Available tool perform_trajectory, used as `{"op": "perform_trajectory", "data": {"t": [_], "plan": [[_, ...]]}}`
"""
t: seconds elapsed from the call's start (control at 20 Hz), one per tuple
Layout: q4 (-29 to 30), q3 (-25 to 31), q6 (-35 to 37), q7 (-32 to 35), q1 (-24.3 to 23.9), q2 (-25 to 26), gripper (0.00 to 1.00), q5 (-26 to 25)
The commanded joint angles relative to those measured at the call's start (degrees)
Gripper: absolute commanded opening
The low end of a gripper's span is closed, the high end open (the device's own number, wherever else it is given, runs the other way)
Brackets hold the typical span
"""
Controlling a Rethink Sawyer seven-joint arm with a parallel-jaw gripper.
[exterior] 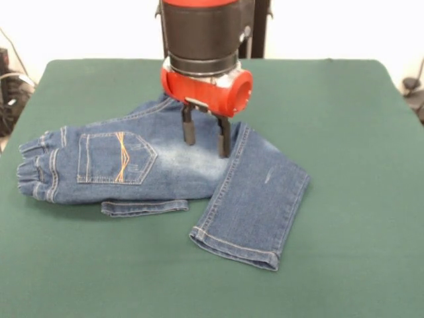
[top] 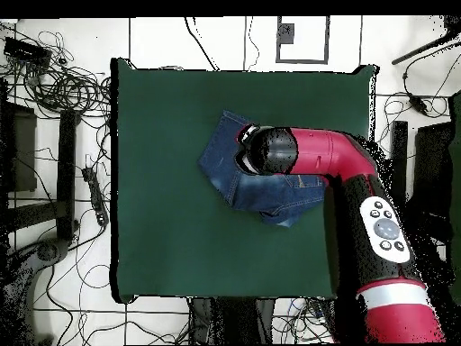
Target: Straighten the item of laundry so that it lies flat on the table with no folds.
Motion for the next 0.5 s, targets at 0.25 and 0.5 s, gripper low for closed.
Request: {"op": "perform_trajectory", "data": {"t": [0.25, 0.5], "plan": [[0.16, 10.19, 10.37, -15.88, -0.33, 4.49, 1.0, 1.11], [-2.79, 8.0, 8.29, -10.51, 1.8, 6.4, 1.0, -0.88]]}}
